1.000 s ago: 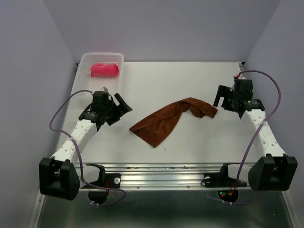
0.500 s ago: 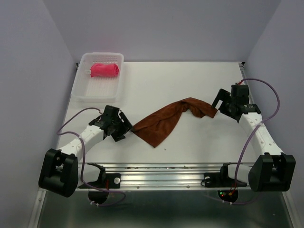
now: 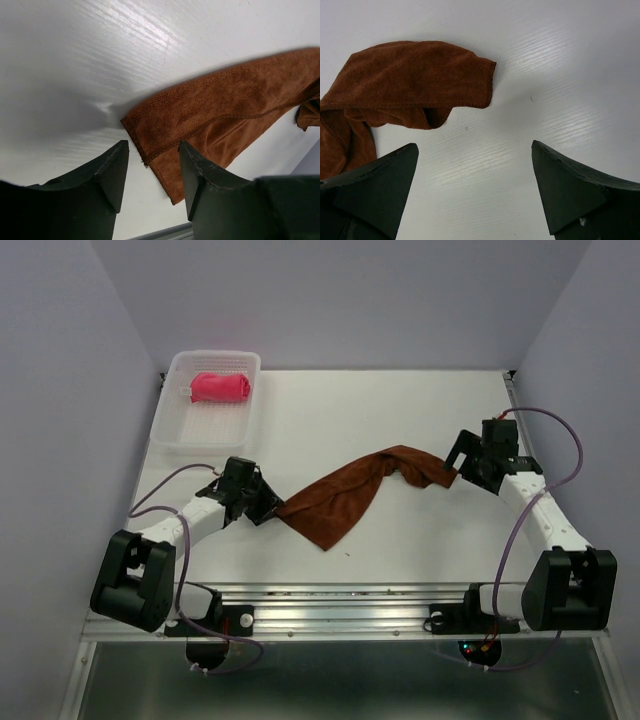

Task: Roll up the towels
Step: Flatten the towel

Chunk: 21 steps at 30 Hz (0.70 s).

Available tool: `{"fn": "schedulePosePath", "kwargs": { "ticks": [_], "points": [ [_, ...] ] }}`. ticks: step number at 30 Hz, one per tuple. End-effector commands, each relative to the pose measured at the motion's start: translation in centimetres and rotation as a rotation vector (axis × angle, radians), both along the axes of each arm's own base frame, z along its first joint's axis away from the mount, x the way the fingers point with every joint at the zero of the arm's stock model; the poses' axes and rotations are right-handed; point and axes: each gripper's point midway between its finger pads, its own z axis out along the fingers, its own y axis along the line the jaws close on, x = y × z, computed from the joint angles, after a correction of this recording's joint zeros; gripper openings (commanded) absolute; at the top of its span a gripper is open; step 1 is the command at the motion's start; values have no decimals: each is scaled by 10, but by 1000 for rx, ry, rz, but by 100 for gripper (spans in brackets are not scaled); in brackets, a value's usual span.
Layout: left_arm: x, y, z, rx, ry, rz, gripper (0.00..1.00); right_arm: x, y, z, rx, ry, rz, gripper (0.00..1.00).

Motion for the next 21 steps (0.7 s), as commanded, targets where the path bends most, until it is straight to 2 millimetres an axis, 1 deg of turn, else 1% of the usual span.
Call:
{"fn": "schedulePosePath", "kwargs": {
  "ticks": [1,2,3,4,5,7,8,9,10,14,16,17,19,20,21],
  "points": [
    [19,-8,8,-21,-53,0,49,7,-5,-1,-20,-20,-30,100],
    [21,-10,5,-23,-46,-8,45,7,-5,-3,-19,-15,-31,100],
    [22,-12,4,-25,-46,-15,36,7,-5,-5,-20,-9,-32,100],
    [23,-13,4,-27,-45,-22,30,6,-4,-6,-19,-4,-31,100],
    [23,-15,1,-27,-41,-26,27,7,-5,-7,-19,-1,-31,100],
    [25,-17,-1,-21,-41,-39,27,6,-6,-9,-23,3,-35,100],
    [27,-17,-1,-20,-37,-42,23,6,-6,-9,-23,3,-35,100],
    [27,-18,-1,-20,-39,-45,6,6,-6,-9,-23,3,-40,100],
    [27,-18,-2,-19,-36,-48,0,5,-6,-11,-25,6,-42,100],
    [29,-17,2,-9,-45,-54,0,1,-5,-19,-20,30,-36,100],
    [28,-14,8,-2,-72,-44,0,-1,-3,-22,-11,38,-30,100],
    [30,-13,18,-6,-107,-39,0,-2,-1,-25,1,47,-24,100],
    [28,-9,21,1,-133,-31,0,-3,4,-33,21,68,-6,100],
    [28,-9,29,-8,-169,-35,0,-3,5,-35,27,73,-3,100],
    [28,-9,32,-12,-183,-38,0,-1,7,-38,36,74,4,100]
  ]
}}
